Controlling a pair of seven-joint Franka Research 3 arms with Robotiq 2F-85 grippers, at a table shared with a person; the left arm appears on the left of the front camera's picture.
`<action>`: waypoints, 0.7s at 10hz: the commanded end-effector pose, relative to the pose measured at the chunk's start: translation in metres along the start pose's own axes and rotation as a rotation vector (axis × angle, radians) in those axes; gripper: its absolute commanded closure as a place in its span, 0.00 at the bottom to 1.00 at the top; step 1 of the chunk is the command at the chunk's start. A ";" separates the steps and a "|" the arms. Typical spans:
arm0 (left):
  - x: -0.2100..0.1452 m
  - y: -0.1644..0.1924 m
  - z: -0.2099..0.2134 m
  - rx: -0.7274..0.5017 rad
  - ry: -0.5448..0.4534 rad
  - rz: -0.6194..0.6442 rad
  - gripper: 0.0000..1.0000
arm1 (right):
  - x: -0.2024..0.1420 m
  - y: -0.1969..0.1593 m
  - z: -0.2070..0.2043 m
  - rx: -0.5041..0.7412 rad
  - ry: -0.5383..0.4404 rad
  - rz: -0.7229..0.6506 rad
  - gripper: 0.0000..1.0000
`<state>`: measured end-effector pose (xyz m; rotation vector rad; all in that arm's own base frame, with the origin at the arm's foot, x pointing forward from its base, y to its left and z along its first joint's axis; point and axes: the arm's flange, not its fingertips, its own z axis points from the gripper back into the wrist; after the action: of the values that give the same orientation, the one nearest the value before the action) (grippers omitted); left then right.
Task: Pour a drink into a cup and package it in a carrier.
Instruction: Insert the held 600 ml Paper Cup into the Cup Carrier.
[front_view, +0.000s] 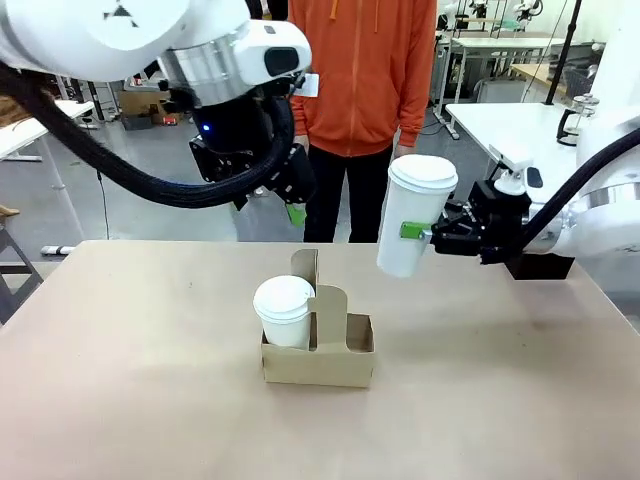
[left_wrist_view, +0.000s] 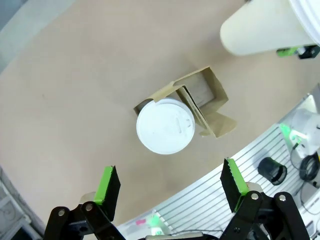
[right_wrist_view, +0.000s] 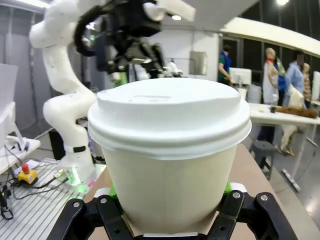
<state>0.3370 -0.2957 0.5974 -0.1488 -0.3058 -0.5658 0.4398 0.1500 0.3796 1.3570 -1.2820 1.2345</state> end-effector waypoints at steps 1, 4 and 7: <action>-0.030 0.029 0.002 -0.111 -0.030 -0.096 0.00 | -0.015 0.005 -0.009 0.092 -0.036 0.007 0.23; -0.069 0.089 -0.006 -0.111 -0.073 -0.408 0.00 | -0.043 0.008 -0.032 0.160 -0.051 -0.040 0.23; -0.119 0.145 -0.013 -0.250 -0.092 -0.542 0.00 | -0.072 0.008 -0.047 0.192 -0.082 -0.076 0.23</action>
<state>0.3321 -0.1321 0.5423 -0.2764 -0.3633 -1.1060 0.4228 0.2031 0.3157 1.5565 -1.1556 1.2565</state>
